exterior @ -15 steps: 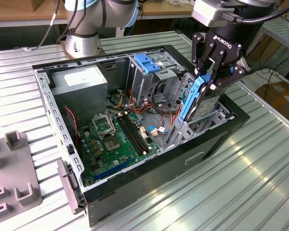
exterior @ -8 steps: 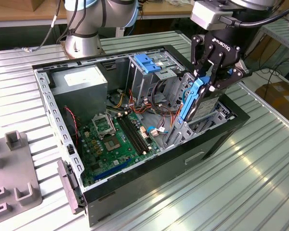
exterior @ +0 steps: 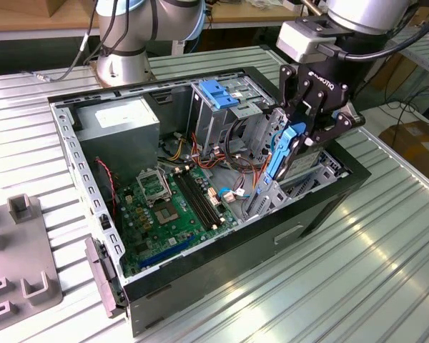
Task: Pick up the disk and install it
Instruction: 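Insert the disk into the insertion slot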
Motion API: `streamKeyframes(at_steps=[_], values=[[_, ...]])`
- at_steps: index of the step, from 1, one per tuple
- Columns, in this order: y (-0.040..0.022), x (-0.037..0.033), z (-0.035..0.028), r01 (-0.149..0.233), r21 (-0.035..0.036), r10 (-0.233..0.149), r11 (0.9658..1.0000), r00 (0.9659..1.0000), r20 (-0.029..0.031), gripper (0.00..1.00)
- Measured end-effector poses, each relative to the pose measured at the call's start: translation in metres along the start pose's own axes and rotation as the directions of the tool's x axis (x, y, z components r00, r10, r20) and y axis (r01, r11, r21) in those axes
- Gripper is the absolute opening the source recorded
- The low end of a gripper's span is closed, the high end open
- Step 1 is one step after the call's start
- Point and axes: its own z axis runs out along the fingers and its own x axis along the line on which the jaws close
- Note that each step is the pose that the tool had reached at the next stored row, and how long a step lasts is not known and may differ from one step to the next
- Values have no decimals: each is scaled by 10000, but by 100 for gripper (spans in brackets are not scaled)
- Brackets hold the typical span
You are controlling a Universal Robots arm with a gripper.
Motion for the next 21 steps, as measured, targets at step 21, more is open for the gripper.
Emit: streamKeyframes(at_steps=[21], values=[[-11, 5, 194, 4, -109, -4, 9999, 10000, -4, 37]])
